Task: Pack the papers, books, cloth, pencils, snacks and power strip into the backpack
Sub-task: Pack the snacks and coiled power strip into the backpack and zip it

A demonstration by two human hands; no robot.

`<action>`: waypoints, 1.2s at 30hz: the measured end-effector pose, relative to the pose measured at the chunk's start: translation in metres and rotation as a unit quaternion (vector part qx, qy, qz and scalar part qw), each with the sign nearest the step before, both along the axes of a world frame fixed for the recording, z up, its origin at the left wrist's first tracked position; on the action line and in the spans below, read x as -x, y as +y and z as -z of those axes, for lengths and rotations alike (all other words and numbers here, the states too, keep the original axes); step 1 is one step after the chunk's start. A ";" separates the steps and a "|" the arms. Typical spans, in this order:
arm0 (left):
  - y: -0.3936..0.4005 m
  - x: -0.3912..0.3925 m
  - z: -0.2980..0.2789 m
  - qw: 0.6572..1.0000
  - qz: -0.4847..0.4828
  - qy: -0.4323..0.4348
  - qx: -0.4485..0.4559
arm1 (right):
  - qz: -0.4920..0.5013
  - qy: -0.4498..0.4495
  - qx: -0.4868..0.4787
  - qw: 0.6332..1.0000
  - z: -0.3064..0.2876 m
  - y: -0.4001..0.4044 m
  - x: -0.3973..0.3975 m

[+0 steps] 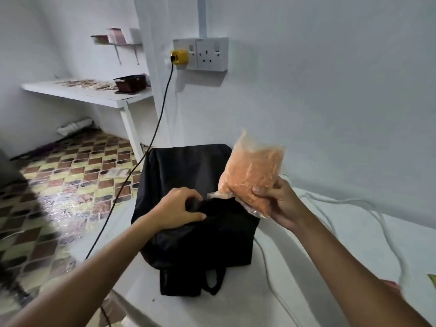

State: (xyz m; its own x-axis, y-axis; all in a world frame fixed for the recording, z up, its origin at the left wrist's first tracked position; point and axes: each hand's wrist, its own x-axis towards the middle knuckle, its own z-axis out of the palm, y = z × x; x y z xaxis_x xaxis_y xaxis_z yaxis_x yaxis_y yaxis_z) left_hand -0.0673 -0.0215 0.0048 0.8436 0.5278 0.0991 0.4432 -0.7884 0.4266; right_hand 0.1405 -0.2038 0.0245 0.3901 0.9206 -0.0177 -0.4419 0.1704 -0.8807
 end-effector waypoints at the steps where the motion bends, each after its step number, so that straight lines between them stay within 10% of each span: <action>1: 0.001 0.003 0.007 1.000 0.008 0.021 -0.012 | 0.002 0.004 0.004 1.000 0.001 0.005 0.002; 10: 0.003 -0.011 0.032 0.993 -0.050 0.039 -0.104 | -0.030 0.009 0.020 0.999 0.002 0.024 0.004; 23: 0.059 -0.033 -0.075 0.991 -0.028 -0.122 0.049 | -0.352 -0.066 0.115 0.926 0.006 0.022 0.010; 36: 0.058 -0.037 -0.101 0.992 0.052 -0.093 -0.062 | -0.009 0.209 0.159 0.965 -0.009 0.067 0.081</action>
State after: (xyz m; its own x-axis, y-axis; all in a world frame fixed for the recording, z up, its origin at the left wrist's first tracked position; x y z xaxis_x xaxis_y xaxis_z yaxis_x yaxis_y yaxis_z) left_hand -0.0306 0.0365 0.1055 0.8541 0.4128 0.3163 0.2798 -0.8775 0.3896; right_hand 0.0591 -0.1366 0.0339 0.2715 0.8493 -0.4527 -0.7701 -0.0905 -0.6314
